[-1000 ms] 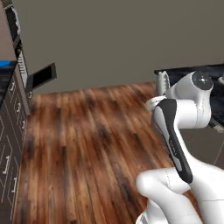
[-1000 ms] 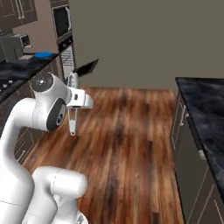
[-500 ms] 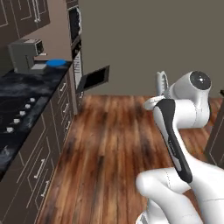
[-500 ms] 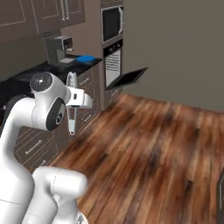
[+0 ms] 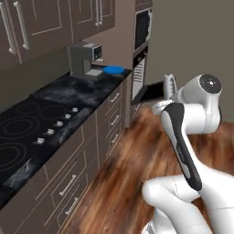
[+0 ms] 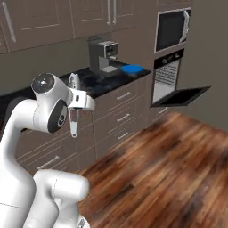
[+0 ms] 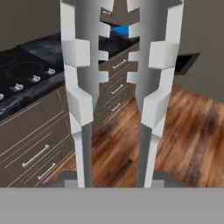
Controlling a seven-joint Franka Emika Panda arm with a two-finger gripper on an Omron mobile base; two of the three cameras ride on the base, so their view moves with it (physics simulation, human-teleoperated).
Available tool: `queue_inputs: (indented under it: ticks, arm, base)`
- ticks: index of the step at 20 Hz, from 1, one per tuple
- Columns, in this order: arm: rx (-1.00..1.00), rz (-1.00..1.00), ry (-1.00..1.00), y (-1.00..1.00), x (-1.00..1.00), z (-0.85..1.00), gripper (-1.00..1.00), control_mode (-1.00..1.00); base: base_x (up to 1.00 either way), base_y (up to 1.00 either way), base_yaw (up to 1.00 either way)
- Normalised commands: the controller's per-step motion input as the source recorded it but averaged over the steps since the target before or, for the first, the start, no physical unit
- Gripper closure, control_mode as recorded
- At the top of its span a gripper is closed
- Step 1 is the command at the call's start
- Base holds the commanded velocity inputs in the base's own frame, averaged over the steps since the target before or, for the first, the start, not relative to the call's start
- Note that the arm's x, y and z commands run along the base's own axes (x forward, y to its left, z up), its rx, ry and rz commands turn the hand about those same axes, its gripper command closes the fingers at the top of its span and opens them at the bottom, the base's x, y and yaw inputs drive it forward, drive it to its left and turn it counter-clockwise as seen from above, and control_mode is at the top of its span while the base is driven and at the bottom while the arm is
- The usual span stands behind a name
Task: Pick up the tongs from the counter and place them near the plate next to the oven.
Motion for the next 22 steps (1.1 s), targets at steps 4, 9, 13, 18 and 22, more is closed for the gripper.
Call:
queue_inputs:
  ticks: [4, 9, 13, 18, 22]
  arm:
    - [0.0, 0.0, 0.0, 0.0, 0.0, 0.0, 1.0, 1.0]
    - [0.0, 0.0, 0.0, 0.0, 0.0, 0.0, 1.0, 1.0]
    - [0.0, 0.0, 0.0, 0.0, 0.0, 0.0, 1.0, 1.0]
    - [0.0, 0.0, 0.0, 0.0, 0.0, 0.0, 1.0, 1.0]
    - [0.0, 0.0, 0.0, 0.0, 0.0, 0.0, 1.0, 1.0]
  base:
    - [1.0, -0.07, 0.56]
    - [1.0, -0.42, 0.45]
    - [1.0, -0.59, 0.37]
    - [0.99, -0.67, 0.32]
    - [0.99, -0.6, 0.35]
